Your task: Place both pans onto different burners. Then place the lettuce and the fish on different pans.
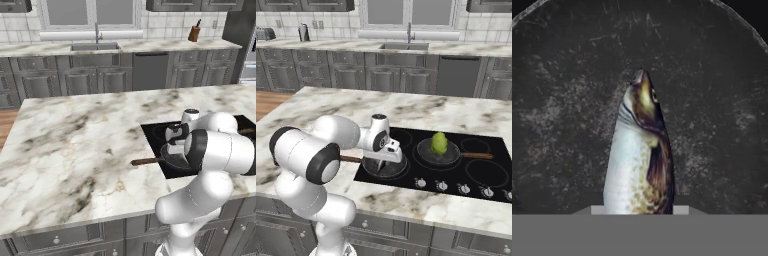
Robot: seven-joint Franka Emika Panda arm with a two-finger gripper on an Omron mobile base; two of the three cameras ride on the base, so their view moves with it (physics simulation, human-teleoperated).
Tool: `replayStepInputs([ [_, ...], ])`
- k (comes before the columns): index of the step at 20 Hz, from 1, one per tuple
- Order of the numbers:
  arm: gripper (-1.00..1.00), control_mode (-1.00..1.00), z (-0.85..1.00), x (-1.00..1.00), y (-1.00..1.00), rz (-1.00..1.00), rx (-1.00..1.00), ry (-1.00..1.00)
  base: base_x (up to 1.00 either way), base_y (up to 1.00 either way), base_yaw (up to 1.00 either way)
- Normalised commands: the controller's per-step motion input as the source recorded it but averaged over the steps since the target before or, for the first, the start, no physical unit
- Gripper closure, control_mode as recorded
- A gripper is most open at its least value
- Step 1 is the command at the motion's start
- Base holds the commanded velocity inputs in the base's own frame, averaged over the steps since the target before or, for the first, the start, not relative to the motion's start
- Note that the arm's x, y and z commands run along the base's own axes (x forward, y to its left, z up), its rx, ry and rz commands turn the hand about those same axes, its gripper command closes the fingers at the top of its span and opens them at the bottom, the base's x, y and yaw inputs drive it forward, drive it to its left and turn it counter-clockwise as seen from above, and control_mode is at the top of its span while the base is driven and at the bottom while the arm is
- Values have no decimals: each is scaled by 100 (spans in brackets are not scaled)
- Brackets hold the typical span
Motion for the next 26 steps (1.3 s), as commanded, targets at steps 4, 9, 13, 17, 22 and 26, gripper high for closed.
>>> replayStepInputs([
  [4,100,-100,-12,21,-6,0,0,0,0,0,0],
  [9,100,-100,-12,19,-1,0,0,0,0,0,0],
  [13,100,-100,-11,20,0,0,0,0,0,0,0],
  [17,100,-100,-3,14,0,0,0,1,0,0,0],
  [22,100,-100,0,2,0,0,0,5,0,0,0],
  [26,-100,-100,0,0,0,0,0,7,0,0,0],
])
